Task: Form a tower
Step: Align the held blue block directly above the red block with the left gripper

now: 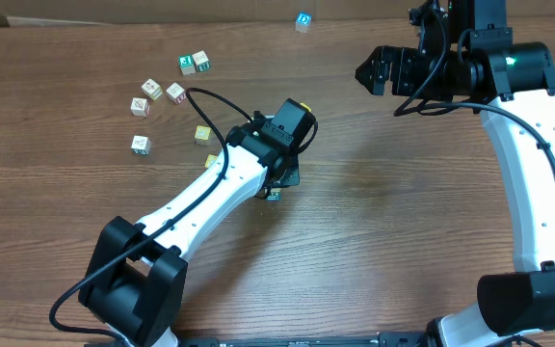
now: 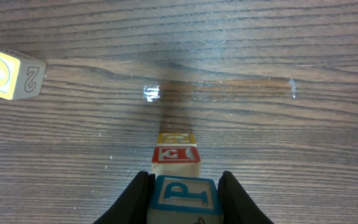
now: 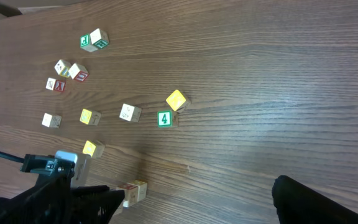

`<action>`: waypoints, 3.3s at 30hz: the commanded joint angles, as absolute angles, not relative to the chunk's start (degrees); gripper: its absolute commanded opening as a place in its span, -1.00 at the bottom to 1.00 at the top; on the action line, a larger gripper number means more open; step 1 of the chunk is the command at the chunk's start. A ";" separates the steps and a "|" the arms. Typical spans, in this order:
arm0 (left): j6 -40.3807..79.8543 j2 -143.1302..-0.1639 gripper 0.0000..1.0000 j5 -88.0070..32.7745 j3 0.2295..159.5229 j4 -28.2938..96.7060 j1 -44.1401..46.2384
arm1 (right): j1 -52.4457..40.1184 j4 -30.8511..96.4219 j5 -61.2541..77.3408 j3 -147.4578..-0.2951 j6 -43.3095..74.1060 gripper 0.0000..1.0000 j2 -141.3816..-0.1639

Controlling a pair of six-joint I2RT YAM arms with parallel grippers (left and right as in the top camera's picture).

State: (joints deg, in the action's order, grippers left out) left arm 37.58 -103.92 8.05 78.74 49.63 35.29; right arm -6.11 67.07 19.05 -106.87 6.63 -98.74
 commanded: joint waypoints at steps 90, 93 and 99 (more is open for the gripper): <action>40.34 -103.79 -0.68 10.92 77.06 49.41 35.73 | -6.46 66.89 18.68 -107.57 6.63 1.00 -98.17; 40.32 -103.79 -0.58 10.92 77.06 49.34 35.73 | -6.46 66.92 18.68 -107.57 6.63 1.00 -98.17; 40.32 -103.79 -0.50 10.90 77.01 49.10 35.73 | -6.46 66.92 18.68 -107.57 6.63 1.00 -98.17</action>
